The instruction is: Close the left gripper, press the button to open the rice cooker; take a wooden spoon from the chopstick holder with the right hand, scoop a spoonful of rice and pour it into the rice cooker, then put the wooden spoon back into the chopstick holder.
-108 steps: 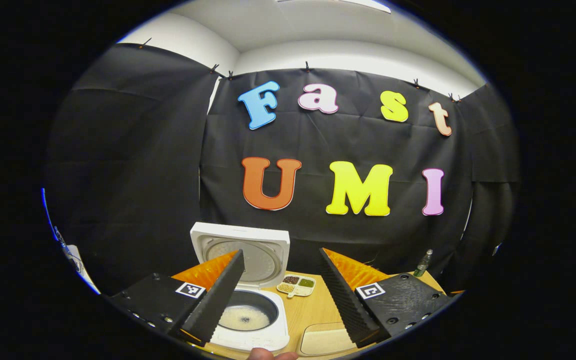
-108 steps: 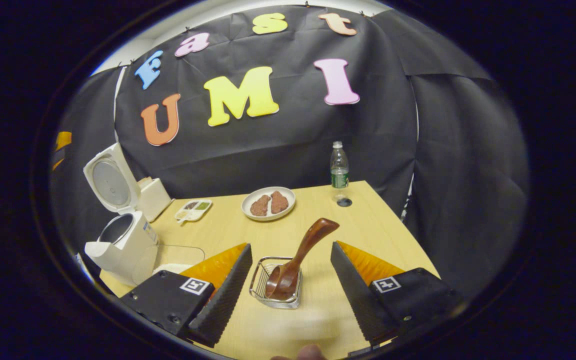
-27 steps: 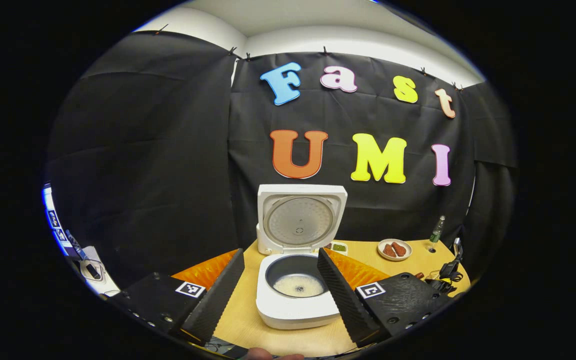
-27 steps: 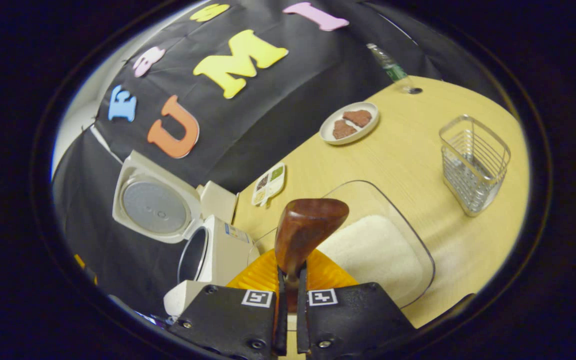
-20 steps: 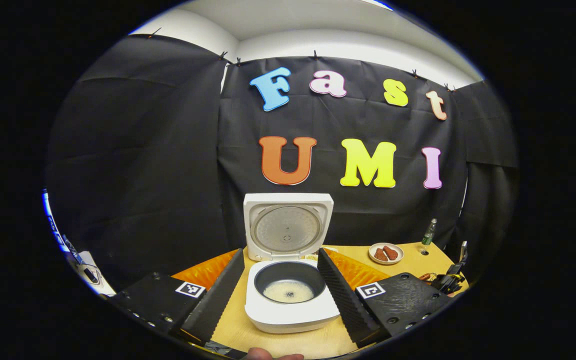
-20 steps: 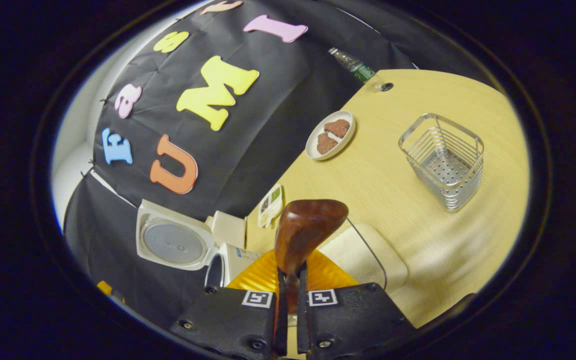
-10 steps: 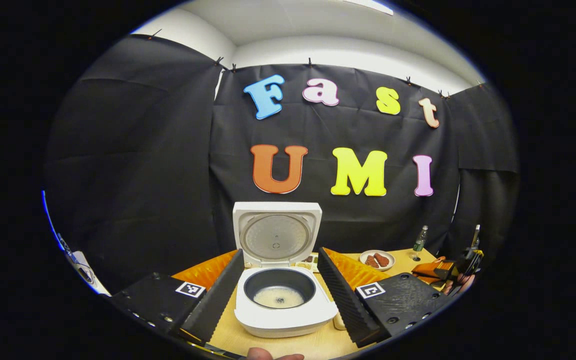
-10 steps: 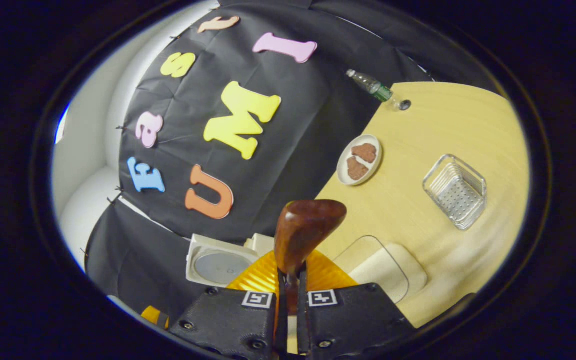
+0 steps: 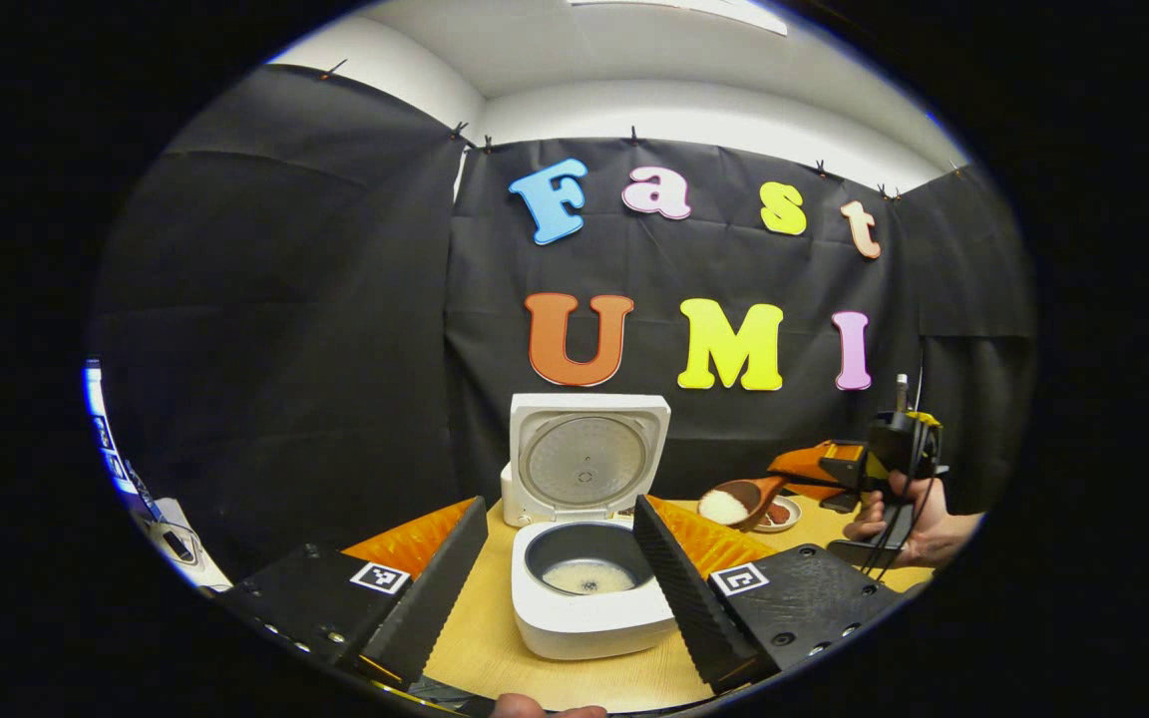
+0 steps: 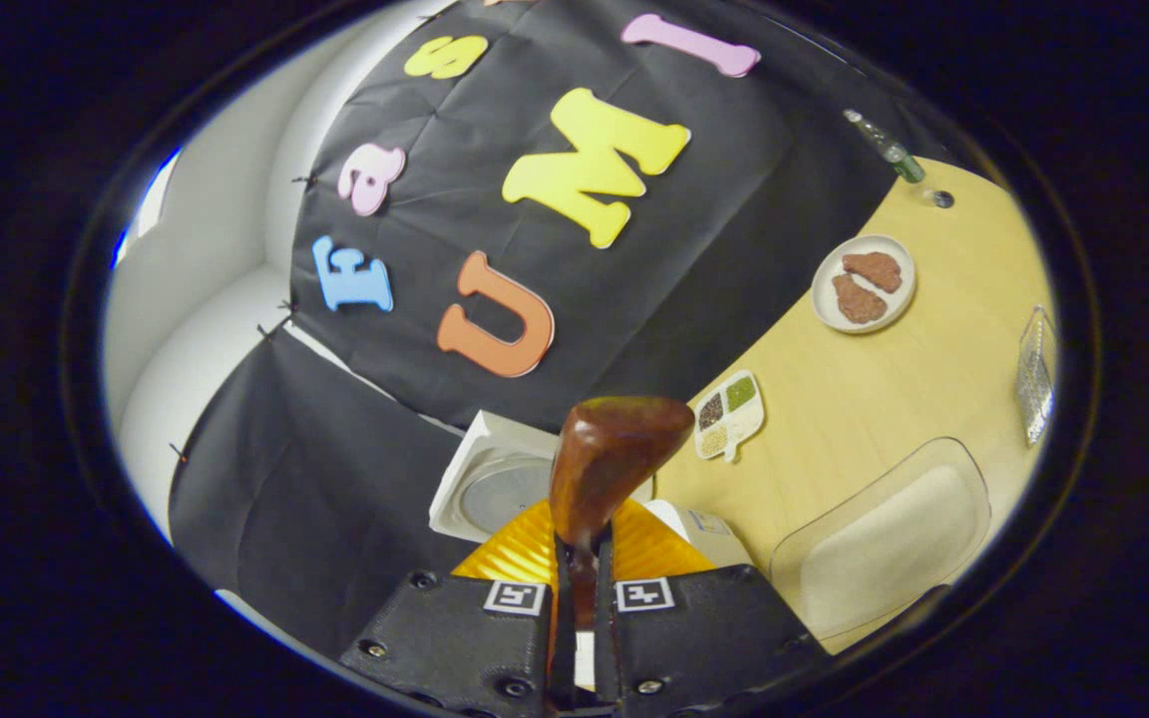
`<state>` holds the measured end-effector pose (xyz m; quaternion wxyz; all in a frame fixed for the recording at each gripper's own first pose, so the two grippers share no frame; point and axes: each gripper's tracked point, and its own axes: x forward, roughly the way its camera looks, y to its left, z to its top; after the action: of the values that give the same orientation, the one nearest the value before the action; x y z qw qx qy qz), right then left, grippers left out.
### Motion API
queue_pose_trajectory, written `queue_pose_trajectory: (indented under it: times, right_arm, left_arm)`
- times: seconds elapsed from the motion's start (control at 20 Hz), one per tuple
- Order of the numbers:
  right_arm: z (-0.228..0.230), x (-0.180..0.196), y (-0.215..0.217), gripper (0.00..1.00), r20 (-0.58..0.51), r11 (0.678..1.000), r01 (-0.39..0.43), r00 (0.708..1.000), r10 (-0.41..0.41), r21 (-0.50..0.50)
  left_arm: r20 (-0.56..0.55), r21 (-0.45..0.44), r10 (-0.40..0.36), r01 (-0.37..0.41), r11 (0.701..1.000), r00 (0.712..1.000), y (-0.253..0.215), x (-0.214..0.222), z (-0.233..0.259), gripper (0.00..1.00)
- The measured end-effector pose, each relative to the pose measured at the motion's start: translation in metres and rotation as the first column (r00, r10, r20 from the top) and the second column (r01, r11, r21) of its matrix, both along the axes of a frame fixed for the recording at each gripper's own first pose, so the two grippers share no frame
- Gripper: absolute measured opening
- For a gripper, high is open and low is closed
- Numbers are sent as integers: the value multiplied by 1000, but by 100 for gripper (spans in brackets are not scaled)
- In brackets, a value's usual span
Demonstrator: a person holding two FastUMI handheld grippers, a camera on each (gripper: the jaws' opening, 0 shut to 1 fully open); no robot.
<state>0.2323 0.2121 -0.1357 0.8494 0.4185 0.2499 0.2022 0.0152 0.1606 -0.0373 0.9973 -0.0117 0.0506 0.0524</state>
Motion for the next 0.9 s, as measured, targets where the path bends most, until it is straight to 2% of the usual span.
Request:
queue_pose_trajectory:
  times: [0.15, 0.25, 0.4, 0.55, 0.75, 0.9]
  right_arm:
    - [-9, 15, 44, 13, 4, 994, -53, 999, 54, -94]
    - [-22, 29, 65, 12, 26, 979, -73, 997, 79, -188]
    - [-44, 41, 87, 13, 66, 938, -100, 990, 128, -331]
    - [-65, 47, 98, 13, 58, 908, -111, 988, 146, -405]
    - [-72, 53, 106, 12, 80, 851, -115, 980, 180, -513]
    - [-68, 55, 111, 13, 126, 787, -111, 964, 233, -607]
  left_arm:
    - [-16, -21, 41, -41, 999, 999, 18, -4, -14, 94]
    - [-42, -47, 69, -71, 996, 997, 25, -8, -15, 94]
    - [-47, -63, 102, -104, 993, 994, 37, -17, -16, 94]
    - [-62, -75, 123, -127, 989, 991, 44, -22, -23, 94]
    - [-76, -86, 138, -144, 986, 988, 48, -27, -30, 94]
    - [-75, -91, 141, -147, 985, 987, 48, -28, -33, 94]
